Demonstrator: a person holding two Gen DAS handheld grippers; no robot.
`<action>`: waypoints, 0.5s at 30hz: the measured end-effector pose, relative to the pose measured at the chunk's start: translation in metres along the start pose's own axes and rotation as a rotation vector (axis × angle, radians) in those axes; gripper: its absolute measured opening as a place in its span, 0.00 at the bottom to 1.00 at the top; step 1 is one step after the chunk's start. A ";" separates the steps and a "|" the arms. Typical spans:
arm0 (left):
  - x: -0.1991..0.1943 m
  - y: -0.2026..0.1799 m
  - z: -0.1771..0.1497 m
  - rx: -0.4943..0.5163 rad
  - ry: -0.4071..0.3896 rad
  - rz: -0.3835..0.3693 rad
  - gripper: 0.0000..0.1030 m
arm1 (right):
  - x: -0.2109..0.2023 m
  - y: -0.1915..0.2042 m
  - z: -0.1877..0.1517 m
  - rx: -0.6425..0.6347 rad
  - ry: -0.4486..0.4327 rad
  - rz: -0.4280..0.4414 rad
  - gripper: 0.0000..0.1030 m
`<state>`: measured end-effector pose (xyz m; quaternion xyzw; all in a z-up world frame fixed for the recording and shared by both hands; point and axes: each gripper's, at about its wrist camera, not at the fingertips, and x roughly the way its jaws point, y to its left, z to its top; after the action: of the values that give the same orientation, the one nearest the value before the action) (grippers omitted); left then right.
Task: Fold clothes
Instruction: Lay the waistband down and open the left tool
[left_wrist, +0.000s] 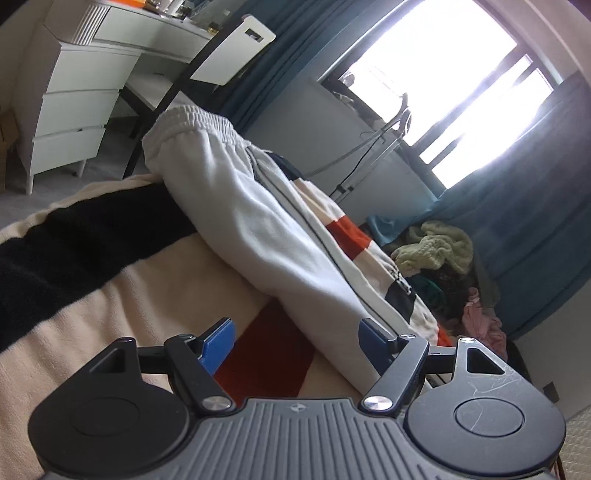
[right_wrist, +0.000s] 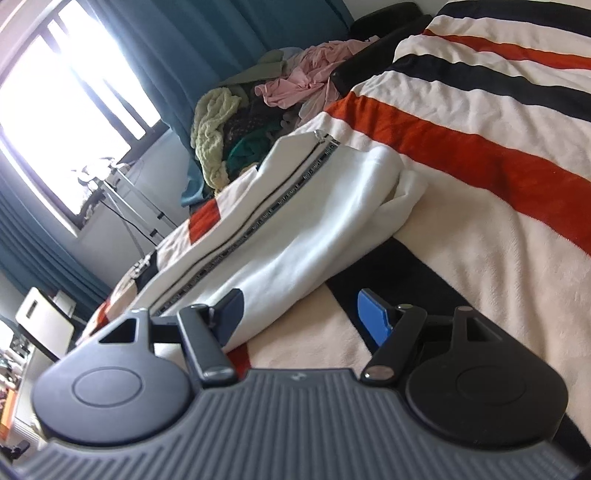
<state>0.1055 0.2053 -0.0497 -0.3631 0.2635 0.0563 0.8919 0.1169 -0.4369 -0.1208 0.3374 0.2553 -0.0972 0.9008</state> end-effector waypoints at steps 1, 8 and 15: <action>0.003 0.001 -0.001 -0.003 0.015 0.000 0.73 | 0.002 -0.001 0.001 -0.006 -0.002 -0.005 0.69; 0.019 0.006 -0.001 -0.003 0.043 0.024 0.72 | 0.013 -0.001 0.001 -0.088 -0.017 -0.036 0.69; 0.043 0.027 0.010 -0.091 0.028 0.046 0.73 | 0.036 -0.019 -0.008 0.123 0.081 0.000 0.69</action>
<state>0.1387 0.2277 -0.0824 -0.3978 0.2815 0.0839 0.8692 0.1371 -0.4460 -0.1555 0.3958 0.2851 -0.0990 0.8673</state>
